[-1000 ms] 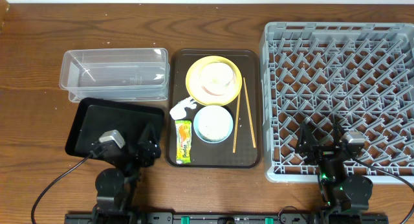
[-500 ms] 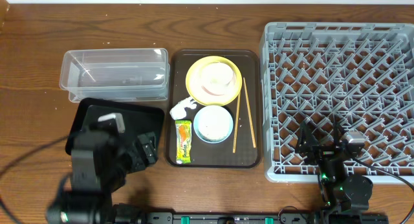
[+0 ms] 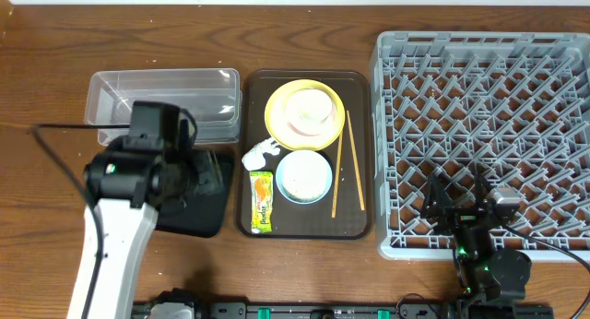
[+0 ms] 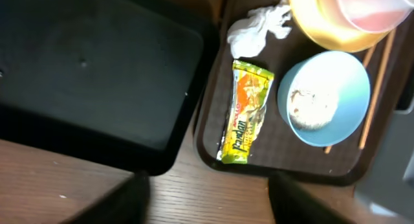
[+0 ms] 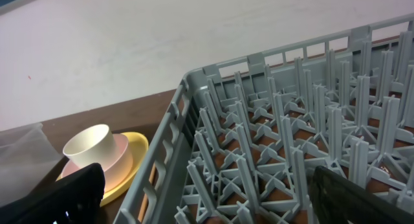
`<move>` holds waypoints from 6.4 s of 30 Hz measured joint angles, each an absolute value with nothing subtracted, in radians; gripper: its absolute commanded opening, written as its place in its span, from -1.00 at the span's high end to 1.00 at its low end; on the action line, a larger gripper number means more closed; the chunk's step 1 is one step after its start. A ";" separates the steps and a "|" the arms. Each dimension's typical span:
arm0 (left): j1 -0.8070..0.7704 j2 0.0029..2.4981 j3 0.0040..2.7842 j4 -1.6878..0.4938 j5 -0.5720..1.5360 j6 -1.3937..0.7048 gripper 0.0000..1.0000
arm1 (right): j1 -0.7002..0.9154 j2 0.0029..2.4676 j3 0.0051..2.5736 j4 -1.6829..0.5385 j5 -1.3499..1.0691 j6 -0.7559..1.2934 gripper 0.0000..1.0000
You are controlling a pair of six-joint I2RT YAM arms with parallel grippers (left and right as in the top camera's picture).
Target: Sort waste into correct bins and load items into the dishwasher rack
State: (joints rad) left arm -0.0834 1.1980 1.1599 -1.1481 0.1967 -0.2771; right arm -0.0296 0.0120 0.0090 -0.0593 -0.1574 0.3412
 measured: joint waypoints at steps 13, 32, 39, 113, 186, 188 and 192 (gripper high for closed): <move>-0.242 1.311 1.160 -0.986 0.132 -0.266 0.49 | -0.030 0.012 0.009 -0.059 -0.157 0.341 -0.98; -0.303 1.631 1.160 -0.822 0.097 -0.265 0.19 | -0.030 0.012 0.009 -0.059 -0.157 0.341 -0.98; -0.303 1.676 1.160 -0.784 0.080 -0.264 0.15 | -0.030 0.012 0.009 -0.059 -0.157 0.341 -0.98; -0.220 1.383 1.027 -0.310 -0.277 -0.273 0.87 | -0.030 0.012 0.009 -0.059 -0.157 0.341 -0.99; -0.079 1.303 0.759 -1.073 0.019 -0.670 0.24 | -0.030 0.012 0.009 -0.059 -0.157 0.341 -0.99; -0.079 1.303 0.754 -1.065 0.020 -0.716 0.34 | -0.030 0.012 0.009 -0.059 -0.157 0.341 -0.98; -0.079 1.303 0.754 -1.062 0.021 -0.767 0.43 | -0.030 0.012 0.009 -0.059 -0.157 0.341 -0.98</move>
